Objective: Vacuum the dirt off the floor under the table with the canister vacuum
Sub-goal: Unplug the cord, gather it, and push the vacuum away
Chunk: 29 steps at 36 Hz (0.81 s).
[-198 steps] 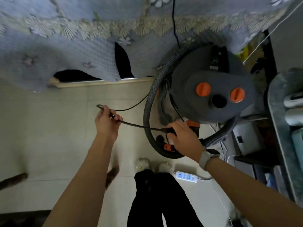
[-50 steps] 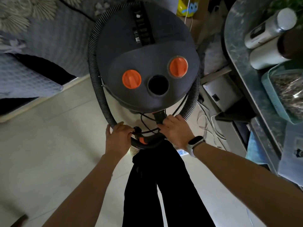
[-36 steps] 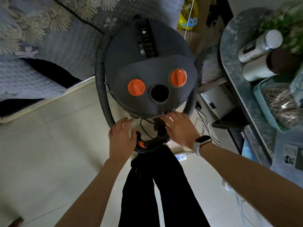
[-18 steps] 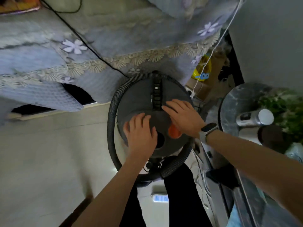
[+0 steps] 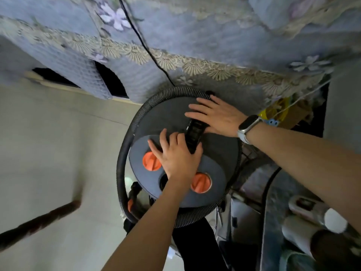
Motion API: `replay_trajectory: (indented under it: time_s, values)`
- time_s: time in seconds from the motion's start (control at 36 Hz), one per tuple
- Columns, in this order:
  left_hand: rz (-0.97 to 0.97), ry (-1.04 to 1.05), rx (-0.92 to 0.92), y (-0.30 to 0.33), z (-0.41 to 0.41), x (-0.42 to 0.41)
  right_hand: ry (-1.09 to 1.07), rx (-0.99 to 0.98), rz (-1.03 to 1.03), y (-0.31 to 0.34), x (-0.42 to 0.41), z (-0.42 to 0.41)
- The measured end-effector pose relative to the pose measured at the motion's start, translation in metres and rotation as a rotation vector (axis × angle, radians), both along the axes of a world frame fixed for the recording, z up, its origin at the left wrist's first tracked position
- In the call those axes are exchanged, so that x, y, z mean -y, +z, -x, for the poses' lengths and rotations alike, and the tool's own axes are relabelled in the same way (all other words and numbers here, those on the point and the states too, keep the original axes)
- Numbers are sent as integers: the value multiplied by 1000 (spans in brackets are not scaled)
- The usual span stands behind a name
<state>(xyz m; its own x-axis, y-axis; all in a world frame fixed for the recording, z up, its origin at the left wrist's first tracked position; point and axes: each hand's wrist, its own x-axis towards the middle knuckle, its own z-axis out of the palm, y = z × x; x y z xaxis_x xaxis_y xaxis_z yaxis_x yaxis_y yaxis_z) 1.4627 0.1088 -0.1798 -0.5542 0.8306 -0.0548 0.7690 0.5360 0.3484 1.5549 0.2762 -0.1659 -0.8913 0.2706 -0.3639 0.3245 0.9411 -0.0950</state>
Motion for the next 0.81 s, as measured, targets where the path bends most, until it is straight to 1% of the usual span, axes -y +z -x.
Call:
replay_trajectory:
  time_s: [0.08, 0.19, 0.31, 0.39, 0.56, 0.64, 0.81]
  values:
    - [-18, -46, -36, -1, 9, -1, 73, 36, -12, -1, -4, 10]
    - [-2, -88, -53, 4, 16, 0, 169, -45, -58, 8, -2, 18]
    - [39, -157, -70, 6, 33, 6, 170, -84, -106, 9, 8, 26]
    - [63, -230, -117, 9, 54, 12, 125, -82, -137, 8, 21, 36]
    - [21, -390, -227, 15, 118, 28, -47, -152, -94, -2, 54, 67]
    - [23, -473, -285, 17, 157, 38, -107, -194, -84, -5, 75, 93]
    - [6, -580, -319, 17, 242, 68, -242, -328, 3, -8, 129, 162]
